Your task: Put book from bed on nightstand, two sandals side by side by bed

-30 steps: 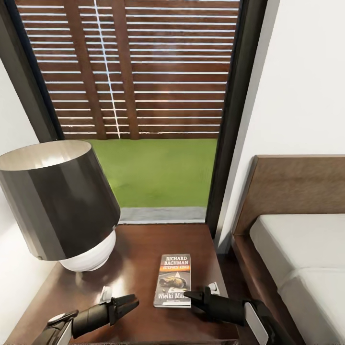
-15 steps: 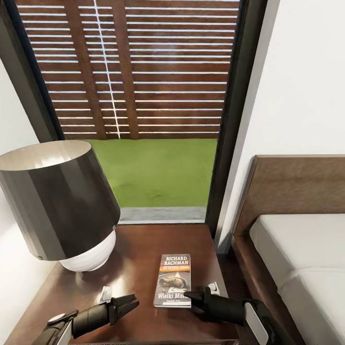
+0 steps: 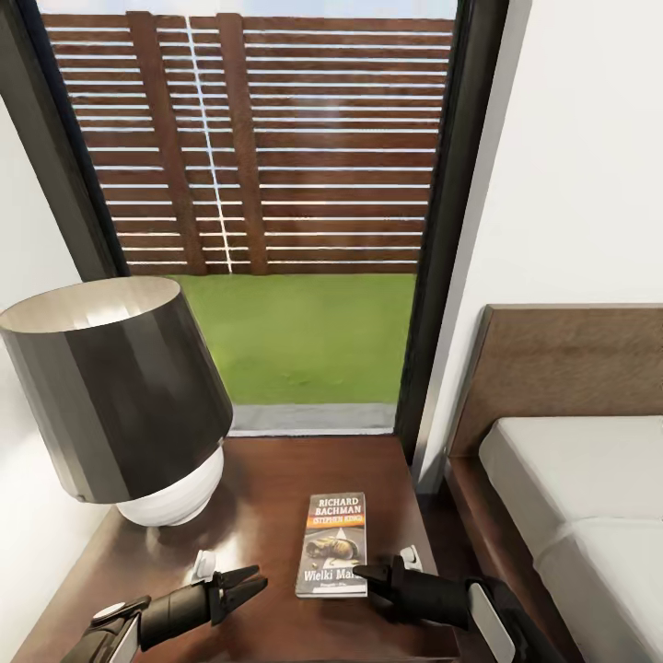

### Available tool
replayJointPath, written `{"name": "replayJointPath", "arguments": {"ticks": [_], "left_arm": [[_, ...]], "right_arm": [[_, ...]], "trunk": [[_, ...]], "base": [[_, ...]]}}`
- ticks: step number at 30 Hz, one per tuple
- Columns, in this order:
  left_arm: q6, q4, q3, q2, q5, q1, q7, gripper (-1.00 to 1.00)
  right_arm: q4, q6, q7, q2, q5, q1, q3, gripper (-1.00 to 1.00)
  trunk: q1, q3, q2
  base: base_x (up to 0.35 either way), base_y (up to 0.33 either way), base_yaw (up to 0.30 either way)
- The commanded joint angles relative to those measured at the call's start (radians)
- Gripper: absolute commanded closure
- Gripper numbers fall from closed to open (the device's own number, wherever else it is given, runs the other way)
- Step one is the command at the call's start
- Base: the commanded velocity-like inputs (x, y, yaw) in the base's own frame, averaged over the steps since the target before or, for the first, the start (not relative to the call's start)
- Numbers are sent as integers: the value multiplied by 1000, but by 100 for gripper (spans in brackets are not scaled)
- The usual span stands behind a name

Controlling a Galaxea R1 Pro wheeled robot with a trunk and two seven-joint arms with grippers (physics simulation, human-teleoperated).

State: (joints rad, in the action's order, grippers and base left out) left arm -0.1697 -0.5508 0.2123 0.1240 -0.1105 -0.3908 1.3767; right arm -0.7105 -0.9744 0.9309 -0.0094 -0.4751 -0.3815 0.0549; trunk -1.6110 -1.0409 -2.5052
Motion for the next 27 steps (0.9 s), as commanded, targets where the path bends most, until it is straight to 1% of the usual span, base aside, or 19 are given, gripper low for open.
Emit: {"name": "replayJointPath", "arguments": {"ticks": [1,20,21,27], "left_arm": [[-10,0,1,0,-1,0,4,-100],[-11,0,1,0,-1,0,4,-100],[-10,0,1,0,-1,0,4,-100],[-10,0,1,0,-1,0,4,-100]], "right_arm": [[0,-3,5,0,3,0,2,100],[0,-4,5,0,3,0,2,100],[-1,-4,5,0,3,0,2,-100],[-1,-4,6,0,3,0,2,-100]], "trunk": [[0,-1,0],[0,-1,0],[0,-1,0],[0,-1,0]], "base": [[0,0,0],[0,0,0],[0,0,0],[0,0,0]]}}
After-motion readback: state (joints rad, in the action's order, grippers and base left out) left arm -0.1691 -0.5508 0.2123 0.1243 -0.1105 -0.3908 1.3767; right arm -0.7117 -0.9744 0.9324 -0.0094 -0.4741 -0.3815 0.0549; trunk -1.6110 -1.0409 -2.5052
